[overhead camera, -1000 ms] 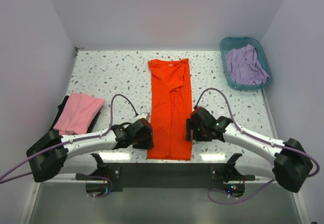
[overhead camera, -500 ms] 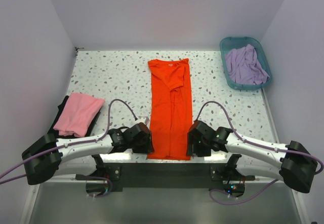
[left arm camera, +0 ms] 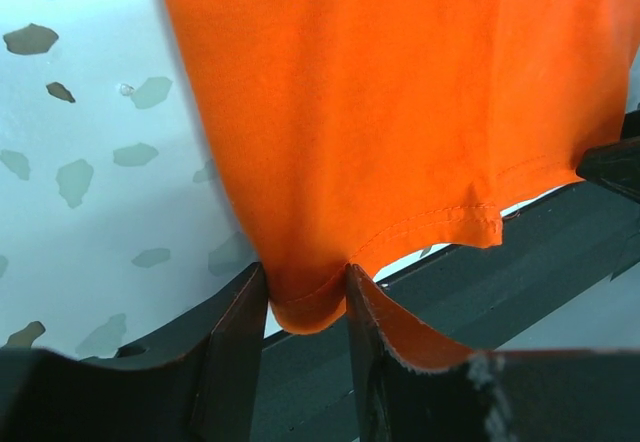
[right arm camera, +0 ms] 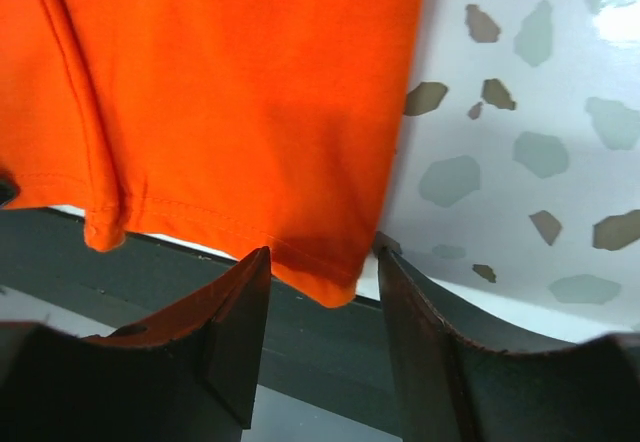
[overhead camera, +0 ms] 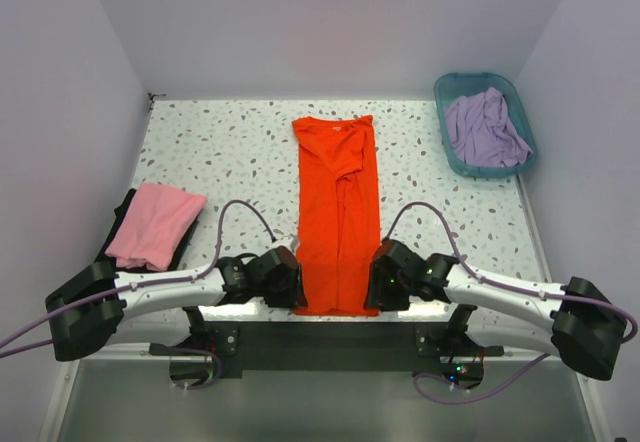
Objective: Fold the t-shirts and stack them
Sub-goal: Fold the tshirt
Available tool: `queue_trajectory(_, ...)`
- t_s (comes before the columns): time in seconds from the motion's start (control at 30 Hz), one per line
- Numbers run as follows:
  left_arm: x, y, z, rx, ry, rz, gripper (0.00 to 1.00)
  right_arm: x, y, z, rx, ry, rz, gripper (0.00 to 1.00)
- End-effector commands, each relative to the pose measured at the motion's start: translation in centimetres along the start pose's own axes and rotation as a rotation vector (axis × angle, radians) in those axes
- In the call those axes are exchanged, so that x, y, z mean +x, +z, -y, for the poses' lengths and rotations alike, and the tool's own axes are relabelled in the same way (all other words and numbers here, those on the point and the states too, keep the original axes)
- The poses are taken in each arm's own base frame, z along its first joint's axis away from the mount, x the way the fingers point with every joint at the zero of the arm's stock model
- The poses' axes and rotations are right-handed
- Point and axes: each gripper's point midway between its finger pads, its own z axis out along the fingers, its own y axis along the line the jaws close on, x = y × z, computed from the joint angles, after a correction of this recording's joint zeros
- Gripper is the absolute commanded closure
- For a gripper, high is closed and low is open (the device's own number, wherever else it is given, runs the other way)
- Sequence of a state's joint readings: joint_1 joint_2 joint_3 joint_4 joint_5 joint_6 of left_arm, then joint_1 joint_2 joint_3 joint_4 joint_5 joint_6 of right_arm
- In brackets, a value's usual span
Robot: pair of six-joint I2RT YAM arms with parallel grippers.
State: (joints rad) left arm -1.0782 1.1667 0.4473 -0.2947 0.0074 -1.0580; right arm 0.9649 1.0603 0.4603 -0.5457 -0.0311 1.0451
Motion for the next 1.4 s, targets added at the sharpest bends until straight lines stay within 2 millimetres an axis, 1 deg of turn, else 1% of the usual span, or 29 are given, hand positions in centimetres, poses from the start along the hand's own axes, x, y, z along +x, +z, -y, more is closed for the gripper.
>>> queue_trajectory(0.0, 3.2, 0.3, -4.0, -0.134, 0.003, -0.107, 0.58, 0.9, 0.8, 0.4, -0.004, 0.021, -0.021, 0.50)
queue_trajectory(0.03, 3.3, 0.3, -4.1, -0.140, 0.005, -0.112, 0.59, 0.9, 0.9, 0.6, -0.002, 0.021, -0.023, 0.56)
queue_trajectory(0.1, 3.4, 0.4, -4.2, -0.141, 0.006, -0.118, 0.63, 1.3, 1.1, 0.9, -0.001, 0.023, -0.034, 0.62)
queue_trajectory(0.13, 3.5, 0.5, -4.2, -0.142, 0.004, -0.123, 0.65, 1.5, 1.1, 1.1, 0.001, 0.023, -0.037, 0.70)
queue_trajectory(0.23, 4.0, 0.7, -4.4, -0.143, -0.001, -0.134, 0.71, 2.1, 1.1, 2.1, 0.015, 0.034, -0.049, 0.84)
queue_trajectory(0.27, 4.1, 0.7, -4.3, -0.142, -0.001, -0.136, 0.74, 2.3, 0.9, 2.3, 0.009, 0.040, -0.046, 0.91)
queue_trajectory(0.33, 4.4, 0.7, -4.6, -0.148, -0.005, -0.142, 0.81, 2.6, 0.4, 3.1, 0.012, 0.045, -0.036, 0.99)
queue_trajectory(0.4, 4.8, 0.7, -4.9, -0.153, -0.006, -0.154, 0.84, 2.6, 0.0, 3.6, 0.017, 0.050, -0.025, 0.99)
queue_trajectory(0.43, 4.9, 0.7, -5.0, -0.155, -0.008, -0.157, 0.86, 2.9, -0.4, 4.3, 0.039, 0.051, -0.032, 1.00)
queue_trajectory(0.5, 5.2, 0.7, -5.2, -0.157, -0.011, -0.167, 0.91, 2.9, -1.1, 4.9, 0.045, 0.049, -0.012, 1.00)
queue_trajectory(0.57, 5.4, 0.7, -5.0, -0.147, -0.010, -0.170, 0.93, 2.8, -1.5, 5.0, 0.035, 0.053, 0.000, 1.00)
queue_trajectory(0.67, 5.5, 0.6, -4.0, -0.127, -0.002, -0.172, 0.92, 2.5, -2.2, 4.4, 0.008, 0.057, 0.017, 0.99)
queue_trajectory(0.7, 5.1, 0.5, -3.2, -0.112, 0.006, -0.160, 0.92, 2.4, -2.3, 4.2, 0.004, 0.056, 0.020, 0.99)
queue_trajectory(0.83, 5.0, 0.0, -1.5, -0.093, 0.013, -0.152, 0.91, 1.6, -3.6, 3.0, -0.015, 0.037, 0.035, 1.00)
queue_trajectory(0.87, 5.0, -0.2, -1.2, -0.086, 0.021, -0.149, 0.91, 0.7, -4.3, 2.3, -0.027, 0.028, 0.071, 1.00)
queue_trajectory(0.9, 4.6, -0.3, -0.6, -0.075, 0.020, -0.134, 0.91, 0.4, -4.7, 2.2, -0.023, 0.024, 0.084, 1.00)
queue_trajectory(0.97, 4.2, -0.6, -0.5, -0.084, 0.014, -0.115, 0.91, -0.6, -5.7, 1.7, -0.017, 0.002, 0.122, 1.00)
queue_trajectory(1.0, 3.1, -0.8, 0.4, -0.074, 0.016, -0.076, 0.91, -1.4, -6.0, 1.9, 0.003, -0.002, 0.159, 1.00)
queue_trajectory(1.03, 2.6, -1.0, 0.6, -0.077, 0.029, -0.062, 0.90, -2.3, -6.8, 1.1, -0.007, -0.020, 0.190, 1.00)
queue_trajectory(1.07, 1.7, -1.0, 0.9, -0.076, 0.025, -0.043, 0.90, -2.8, -6.8, 0.9, 0.012, -0.027, 0.200, 1.00)
queue_trajectory(1.1, 0.3, -1.2, 2.0, -0.068, 0.025, -0.017, 0.90, -3.7, -7.1, 0.5, 0.021, -0.039, 0.234, 1.00)
queue_trajectory(1.13, -0.5, -1.3, 2.2, -0.074, 0.047, -0.005, 0.90, -4.2, -7.3, -0.1, 0.020, -0.054, 0.244, 1.00)
queue_trajectory(1.17, -2.3, -1.4, 2.3, -0.079, 0.026, 0.030, 0.91, -5.0, -7.5, -0.9, 0.027, -0.082, 0.254, 0.99)
queue_trajectory(1.2, -4.1, -1.7, 3.5, -0.061, 0.022, 0.064, 0.91, -6.2, -7.5, -1.3, 0.048, -0.096, 0.295, 0.99)
queue_trajectory(1.23, -6.0, -1.8, 3.5, -0.060, 0.020, 0.100, 0.91, -7.4, -8.1, -2.3, 0.047, -0.125, 0.326, 0.99)
queue_trajectory(1.27, -7.3, -2.0, 3.8, -0.052, 0.019, 0.126, 0.91, -8.2, -8.2, -2.7, 0.067, -0.140, 0.350, 0.98)
queue_trajectory(1.3, -9.2, -2.3, 4.6, -0.049, 0.020, 0.167, 0.91, -8.9, -7.5, -2.6, 0.125, -0.160, 0.347, 0.98)
queue_trajectory(1.33, -11.0, -2.5, 4.3, -0.062, 0.015, 0.198, 0.91, -10.7, -8.1, -3.6, 0.132, -0.178, 0.402, 0.98)
queue_trajectory(1.37, -12.0, -2.5, 4.3, -0.066, 0.012, 0.214, 0.92, -11.5, -7.9, -4.1, 0.140, -0.188, 0.413, 0.98)
